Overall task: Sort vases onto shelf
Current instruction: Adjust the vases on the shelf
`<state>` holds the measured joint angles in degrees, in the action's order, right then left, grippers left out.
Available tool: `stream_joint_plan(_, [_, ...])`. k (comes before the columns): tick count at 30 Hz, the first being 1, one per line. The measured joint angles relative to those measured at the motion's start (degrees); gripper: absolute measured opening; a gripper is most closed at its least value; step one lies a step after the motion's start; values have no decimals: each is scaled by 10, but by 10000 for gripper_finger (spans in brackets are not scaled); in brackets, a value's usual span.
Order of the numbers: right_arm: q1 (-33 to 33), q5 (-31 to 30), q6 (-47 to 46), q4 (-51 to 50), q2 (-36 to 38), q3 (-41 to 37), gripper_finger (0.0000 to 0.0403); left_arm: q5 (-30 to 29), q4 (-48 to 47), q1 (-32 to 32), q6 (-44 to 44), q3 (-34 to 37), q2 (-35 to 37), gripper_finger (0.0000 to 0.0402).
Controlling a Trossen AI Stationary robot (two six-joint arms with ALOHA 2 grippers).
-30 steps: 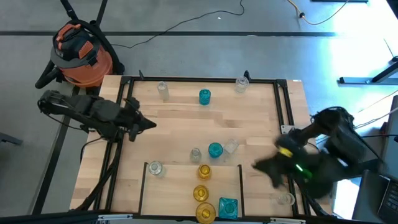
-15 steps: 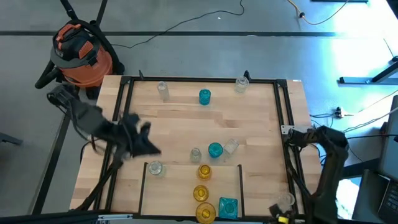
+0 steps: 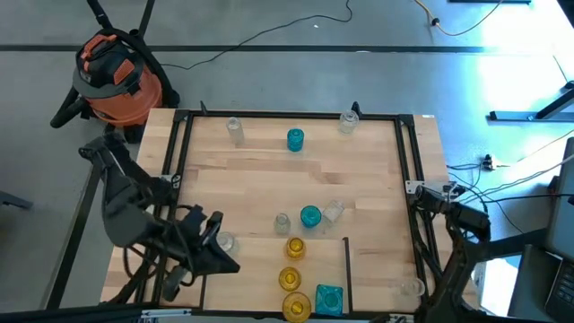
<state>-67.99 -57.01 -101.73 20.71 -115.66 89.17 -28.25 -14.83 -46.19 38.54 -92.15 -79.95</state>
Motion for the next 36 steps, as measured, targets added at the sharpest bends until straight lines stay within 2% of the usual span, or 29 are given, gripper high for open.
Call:
stream_joint_plan(3, [23, -1, 0, -2, -19, 19, 1, -1, -2, -4, -4, 0, 0, 0])
stream_joint_plan(9, [78, 56, 3, -10, -44, 57, 0, 7, -2, -7, -17, 0, 7, 0])
stream_joint_plan(13, [98, 60, 2, -27, -62, 90, 0, 10, -15, -16, -18, 0, 9, 0])
stream_joint_plan(22, [98, 61, -91, -206, -66, 144, 0, 11, -30, -42, -18, 0, 10, 0])
stream_joint_plan(36, [99, 9, -138, -313, -66, 163, 0, 8, -32, -46, -13, 0, 10, 0])
